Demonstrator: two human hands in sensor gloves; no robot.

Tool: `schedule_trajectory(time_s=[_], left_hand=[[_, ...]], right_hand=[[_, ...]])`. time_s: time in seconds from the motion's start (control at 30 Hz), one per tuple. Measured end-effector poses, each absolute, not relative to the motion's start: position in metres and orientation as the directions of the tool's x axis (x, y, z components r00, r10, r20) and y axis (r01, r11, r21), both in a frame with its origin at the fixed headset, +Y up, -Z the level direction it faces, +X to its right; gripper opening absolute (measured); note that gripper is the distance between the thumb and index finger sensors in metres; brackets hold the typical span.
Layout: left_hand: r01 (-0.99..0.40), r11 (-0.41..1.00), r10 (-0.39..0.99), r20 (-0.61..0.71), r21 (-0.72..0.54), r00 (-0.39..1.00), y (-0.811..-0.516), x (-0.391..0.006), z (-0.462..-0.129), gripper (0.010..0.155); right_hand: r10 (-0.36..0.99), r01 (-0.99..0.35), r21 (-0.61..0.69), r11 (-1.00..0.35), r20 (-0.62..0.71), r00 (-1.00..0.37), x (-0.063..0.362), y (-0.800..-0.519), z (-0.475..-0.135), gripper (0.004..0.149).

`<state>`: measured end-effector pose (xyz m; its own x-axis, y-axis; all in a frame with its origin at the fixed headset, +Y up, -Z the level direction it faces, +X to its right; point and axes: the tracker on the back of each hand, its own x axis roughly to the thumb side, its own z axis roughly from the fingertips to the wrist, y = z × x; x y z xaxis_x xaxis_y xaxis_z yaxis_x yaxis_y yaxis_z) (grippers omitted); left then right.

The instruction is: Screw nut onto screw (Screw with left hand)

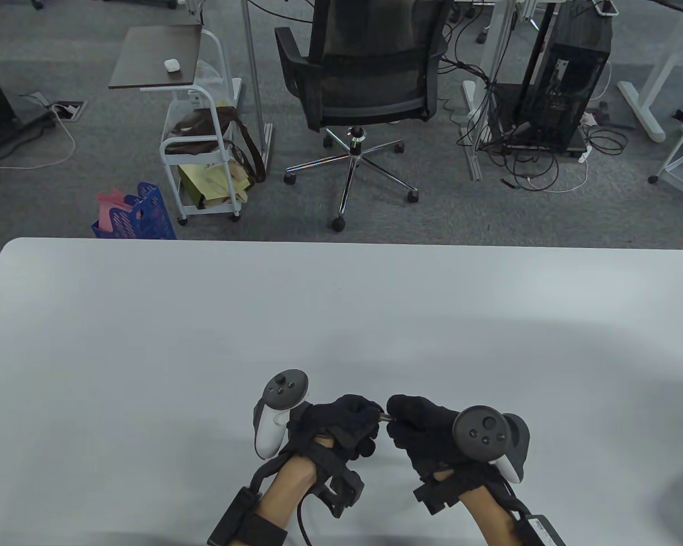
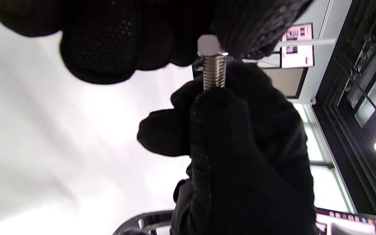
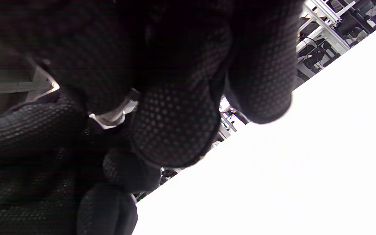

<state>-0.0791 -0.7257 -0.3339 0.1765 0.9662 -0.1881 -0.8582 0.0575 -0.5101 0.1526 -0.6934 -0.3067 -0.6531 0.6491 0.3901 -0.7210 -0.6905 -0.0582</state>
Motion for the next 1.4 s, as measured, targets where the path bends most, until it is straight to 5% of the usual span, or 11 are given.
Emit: schedule_trajectory(time_s=[0.1,0.27,0.47,0.57,0.67,0.8,0.93,1.1,1.4], left_hand=[[-0.870,0.048,0.961,-0.215,-0.491,0.174,-0.727,-0.083,-0.330,0.074],[-0.892,0.104,0.959,-0.192,-0.440,0.207,-0.720,-0.087,-0.332,0.054],[-0.892,0.063,0.974,-0.168,-0.448,0.153,-0.716,-0.097,-0.334,0.055],[-0.907,0.049,0.970,-0.198,-0.419,0.144,-0.719,-0.104,-0.333,0.071],[-0.923,0.126,0.962,-0.184,-0.362,0.203,-0.718,-0.105,-0.334,0.057],[-0.883,0.146,0.964,-0.137,-0.445,0.229,-0.713,-0.101,-0.332,0.053],[-0.890,0.103,0.967,-0.166,-0.444,0.194,-0.716,-0.101,-0.328,0.074],[-0.883,0.113,0.966,-0.158,-0.456,0.205,-0.719,-0.097,-0.330,0.055],[-0.862,0.103,0.970,-0.143,-0.497,0.199,-0.718,-0.096,-0.329,0.055]], right_hand=[[0.628,-0.705,-0.070,-0.706,0.399,-0.668,0.150,-0.691,-0.306,0.045],[0.594,-0.678,-0.081,-0.730,0.416,-0.689,0.141,-0.684,-0.309,0.045],[0.615,-0.679,-0.059,-0.732,0.371,-0.696,0.129,-0.674,-0.317,0.046],[0.634,-0.700,-0.051,-0.713,0.381,-0.673,0.124,-0.679,-0.317,0.046],[0.648,-0.717,-0.048,-0.695,0.391,-0.654,0.120,-0.690,-0.315,0.045],[0.616,-0.700,-0.074,-0.711,0.415,-0.670,0.124,-0.692,-0.308,0.046],[0.607,-0.715,-0.130,-0.687,0.440,-0.662,0.132,-0.685,-0.303,0.046],[0.605,-0.706,-0.127,-0.697,0.424,-0.674,0.136,-0.688,-0.302,0.046],[0.603,-0.706,-0.158,-0.691,0.414,-0.682,0.134,-0.690,-0.300,0.046]])
